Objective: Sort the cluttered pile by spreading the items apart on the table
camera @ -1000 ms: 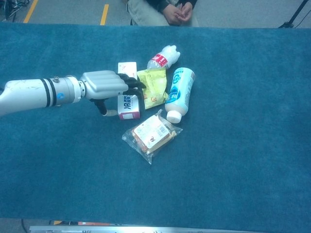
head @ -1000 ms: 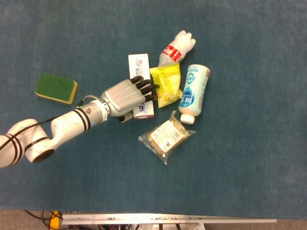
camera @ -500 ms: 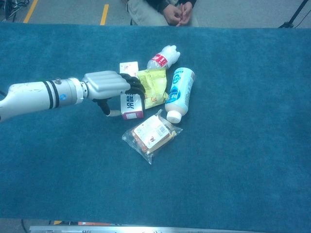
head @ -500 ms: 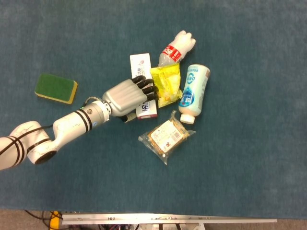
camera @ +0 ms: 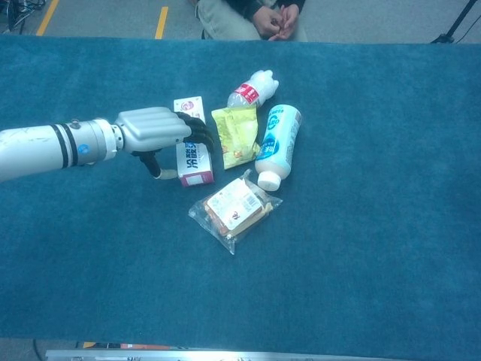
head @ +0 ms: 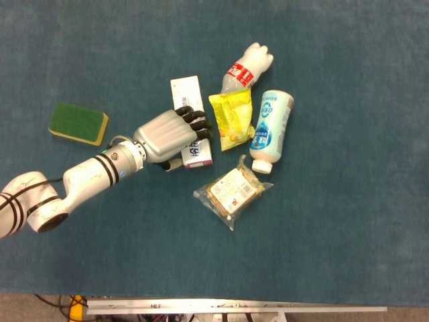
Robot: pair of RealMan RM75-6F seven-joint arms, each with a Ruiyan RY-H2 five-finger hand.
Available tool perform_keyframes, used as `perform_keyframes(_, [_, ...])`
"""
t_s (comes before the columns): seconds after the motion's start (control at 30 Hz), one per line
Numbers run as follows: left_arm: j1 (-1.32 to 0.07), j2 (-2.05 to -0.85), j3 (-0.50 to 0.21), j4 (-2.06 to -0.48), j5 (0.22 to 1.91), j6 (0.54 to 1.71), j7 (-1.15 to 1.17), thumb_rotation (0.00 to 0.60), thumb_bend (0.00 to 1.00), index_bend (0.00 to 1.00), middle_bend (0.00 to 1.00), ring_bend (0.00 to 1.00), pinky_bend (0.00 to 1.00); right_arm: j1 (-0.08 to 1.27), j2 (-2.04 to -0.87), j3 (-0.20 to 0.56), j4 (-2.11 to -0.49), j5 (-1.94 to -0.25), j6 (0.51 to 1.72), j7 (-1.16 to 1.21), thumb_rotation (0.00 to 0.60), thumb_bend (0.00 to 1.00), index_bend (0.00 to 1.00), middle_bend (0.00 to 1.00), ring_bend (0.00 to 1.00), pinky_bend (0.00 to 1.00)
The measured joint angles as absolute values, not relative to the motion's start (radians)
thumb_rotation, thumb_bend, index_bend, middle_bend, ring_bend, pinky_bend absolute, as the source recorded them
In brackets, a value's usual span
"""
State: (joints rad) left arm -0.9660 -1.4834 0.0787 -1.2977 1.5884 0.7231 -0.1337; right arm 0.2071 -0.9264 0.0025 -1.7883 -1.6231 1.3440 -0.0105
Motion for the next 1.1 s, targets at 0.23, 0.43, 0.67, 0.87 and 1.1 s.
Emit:
perform_keyframes(0.23, [-0.954, -1.465, 0.083, -1.296, 1.592, 0.743, -0.134, 0.600, 0.36, 0.54, 0.42, 0.39, 0.46, 0.206, -0.927, 0.003, -1.789, -1.625, 1.348, -0.011, 0.600, 0.15, 0.46, 0.50, 0.42, 0.40])
perform_keyframes(0.43, [-0.945, -1.422, 0.100, -1.306, 1.606, 0.750, -0.126, 0.600, 0.36, 0.54, 0.43, 0.39, 0.47, 0.207, -0.929, 0.005, -1.790, -1.626, 1.347, -0.011, 0.600, 0.15, 0.46, 0.50, 0.42, 0.40])
perform_keyframes(0.67, [-0.927, -1.360, 0.129, -1.330, 1.621, 0.759, -0.107, 0.600, 0.36, 0.54, 0.43, 0.39, 0.47, 0.210, -0.931, 0.005, -1.790, -1.628, 1.342, -0.011, 0.600, 0.15, 0.46, 0.50, 0.42, 0.40])
perform_keyframes(0.87, [-0.905, -1.306, 0.154, -1.345, 1.627, 0.762, -0.086, 0.600, 0.36, 0.54, 0.43, 0.39, 0.47, 0.212, -0.932, 0.005, -1.792, -1.631, 1.341, -0.012, 0.600, 0.15, 0.46, 0.50, 0.42, 0.40])
perform_keyframes(1.1, [-0.882, -1.265, 0.170, -1.346, 1.619, 0.757, -0.076, 0.600, 0.36, 0.54, 0.43, 0.39, 0.47, 0.209, -0.930, 0.005, -1.793, -1.633, 1.347, -0.010, 0.600, 0.14, 0.46, 0.50, 0.42, 0.40])
